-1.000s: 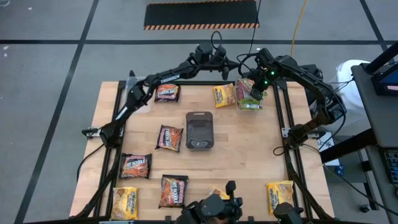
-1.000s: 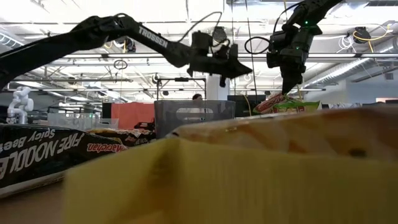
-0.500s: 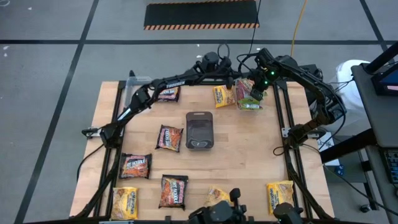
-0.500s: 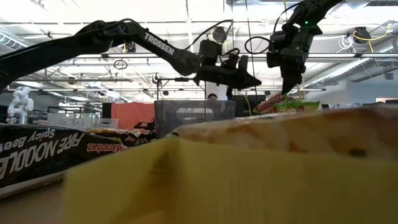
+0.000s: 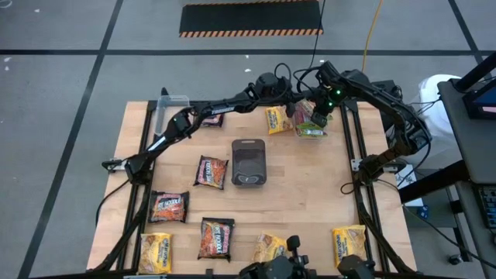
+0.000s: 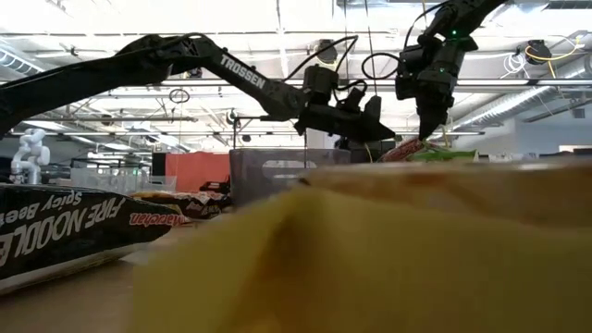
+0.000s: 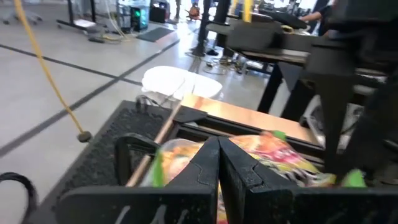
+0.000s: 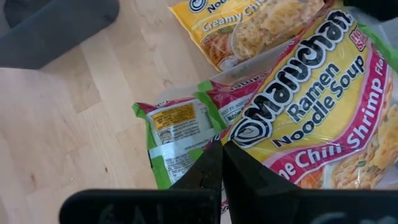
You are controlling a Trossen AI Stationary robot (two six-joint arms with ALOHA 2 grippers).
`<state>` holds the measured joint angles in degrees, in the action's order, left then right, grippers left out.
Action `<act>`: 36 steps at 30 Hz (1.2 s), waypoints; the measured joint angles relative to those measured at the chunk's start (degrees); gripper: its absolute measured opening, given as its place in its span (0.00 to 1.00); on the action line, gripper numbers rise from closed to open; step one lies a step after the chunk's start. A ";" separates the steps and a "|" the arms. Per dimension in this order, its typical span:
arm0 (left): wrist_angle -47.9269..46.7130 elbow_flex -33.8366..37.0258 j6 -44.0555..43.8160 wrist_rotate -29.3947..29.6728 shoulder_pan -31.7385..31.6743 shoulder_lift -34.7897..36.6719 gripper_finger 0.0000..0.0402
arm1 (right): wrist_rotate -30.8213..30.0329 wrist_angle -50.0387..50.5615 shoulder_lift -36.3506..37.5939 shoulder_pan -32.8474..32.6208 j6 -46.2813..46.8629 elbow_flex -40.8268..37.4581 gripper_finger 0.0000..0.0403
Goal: Sort Maruchan noodles
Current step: Put the green noodle pack into the right transparent bin
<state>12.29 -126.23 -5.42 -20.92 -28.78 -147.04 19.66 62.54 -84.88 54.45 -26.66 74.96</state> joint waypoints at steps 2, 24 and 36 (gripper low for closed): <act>0.07 0.00 0.54 0.67 -0.16 0.00 0.01 | 0.02 0.09 0.00 -0.22 -0.02 0.00 0.00; -5.47 0.00 2.36 0.91 1.96 0.00 0.01 | -0.04 0.07 0.00 -0.19 -0.85 0.00 0.00; -6.23 -0.15 -3.78 -0.53 2.66 -2.58 0.01 | -0.09 0.13 0.02 -0.17 -0.87 0.00 0.00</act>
<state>6.06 -126.39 -9.20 -21.45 -26.13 -149.62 19.57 62.67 -84.86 54.28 -27.53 74.96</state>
